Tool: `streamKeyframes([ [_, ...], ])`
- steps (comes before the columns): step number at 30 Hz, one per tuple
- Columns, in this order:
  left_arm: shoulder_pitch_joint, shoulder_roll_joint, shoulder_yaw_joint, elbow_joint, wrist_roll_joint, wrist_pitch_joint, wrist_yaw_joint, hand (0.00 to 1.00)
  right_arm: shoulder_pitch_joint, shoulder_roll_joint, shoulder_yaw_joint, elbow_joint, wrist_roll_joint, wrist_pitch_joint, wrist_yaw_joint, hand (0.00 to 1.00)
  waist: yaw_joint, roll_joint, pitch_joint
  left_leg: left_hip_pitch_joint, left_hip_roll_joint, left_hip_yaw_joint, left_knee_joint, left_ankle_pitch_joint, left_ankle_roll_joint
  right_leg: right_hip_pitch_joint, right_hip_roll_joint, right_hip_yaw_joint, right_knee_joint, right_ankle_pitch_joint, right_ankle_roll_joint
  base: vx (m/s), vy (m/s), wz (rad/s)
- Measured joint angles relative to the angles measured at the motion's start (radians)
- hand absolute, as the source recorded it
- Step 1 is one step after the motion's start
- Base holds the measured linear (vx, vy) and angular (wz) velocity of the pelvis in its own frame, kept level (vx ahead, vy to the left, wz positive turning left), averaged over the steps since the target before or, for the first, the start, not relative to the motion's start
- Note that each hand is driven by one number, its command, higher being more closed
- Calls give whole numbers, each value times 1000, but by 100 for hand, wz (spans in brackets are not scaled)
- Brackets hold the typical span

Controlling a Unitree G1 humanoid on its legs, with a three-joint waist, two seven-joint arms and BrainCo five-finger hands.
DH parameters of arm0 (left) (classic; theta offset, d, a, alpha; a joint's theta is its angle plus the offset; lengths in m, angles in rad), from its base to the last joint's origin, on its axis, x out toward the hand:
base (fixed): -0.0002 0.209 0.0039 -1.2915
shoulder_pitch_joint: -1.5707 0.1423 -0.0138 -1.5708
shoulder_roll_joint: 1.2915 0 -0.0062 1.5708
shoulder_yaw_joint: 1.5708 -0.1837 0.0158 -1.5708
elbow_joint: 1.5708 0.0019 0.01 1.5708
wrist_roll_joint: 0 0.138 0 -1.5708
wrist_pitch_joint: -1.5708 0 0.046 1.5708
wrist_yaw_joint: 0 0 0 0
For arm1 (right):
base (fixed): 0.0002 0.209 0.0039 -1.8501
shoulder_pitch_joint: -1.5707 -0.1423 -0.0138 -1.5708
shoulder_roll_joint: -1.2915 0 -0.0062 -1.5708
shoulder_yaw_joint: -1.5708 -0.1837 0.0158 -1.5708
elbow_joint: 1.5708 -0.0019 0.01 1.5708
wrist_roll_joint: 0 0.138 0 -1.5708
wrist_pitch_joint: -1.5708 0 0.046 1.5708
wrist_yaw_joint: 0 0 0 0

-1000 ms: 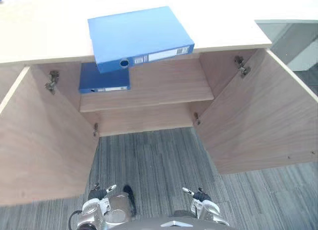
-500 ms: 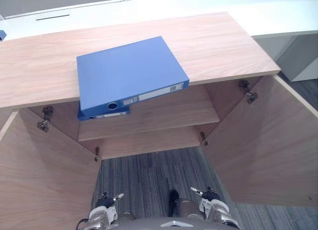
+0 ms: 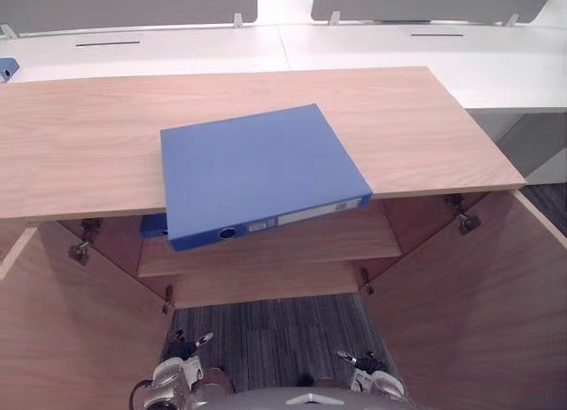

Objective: Walk over to the cabinet, pick up the folder, carry it to the office cabinet, place the folder inside the office cabinet, then close the office cabinet door

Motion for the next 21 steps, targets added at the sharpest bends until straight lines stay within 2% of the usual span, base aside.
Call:
streamKeyframes([
  [4, 7, 4, -17, 12, 7, 1, -1, 0, 0, -2, -5, 8, 0, 0, 1, 0, -1, 5, -7, 48, -39, -3, -119, 60, 2, 13, -8, 2, -37, 20, 0, 4, 21, -2],
  [13, 29, 40, -76, 47, 15, 1, 8, 0, 6, -20, -18, 56, 0, -1, 0, 0, -4, 4, -12, 116, -72, -65, -283, 150, 18, 40, 4, 2, -102, 71, -5, -60, -14, 2],
  [17, 43, 43, -74, 34, -35, -6, 51, 0, 7, -18, -18, 56, 1, -1, -6, 0, -4, -8, -19, 123, -97, -101, -328, 185, 36, 44, -11, -13, -119, 84, 5, -88, 43, 15],
  [21, 74, 38, -64, -34, -86, -22, 96, 0, 8, -17, -13, 56, 0, -2, -38, 0, 1, -12, -19, 137, -115, -124, -329, 191, 43, 75, -25, -24, -133, 84, 4, -53, 46, 18],
])
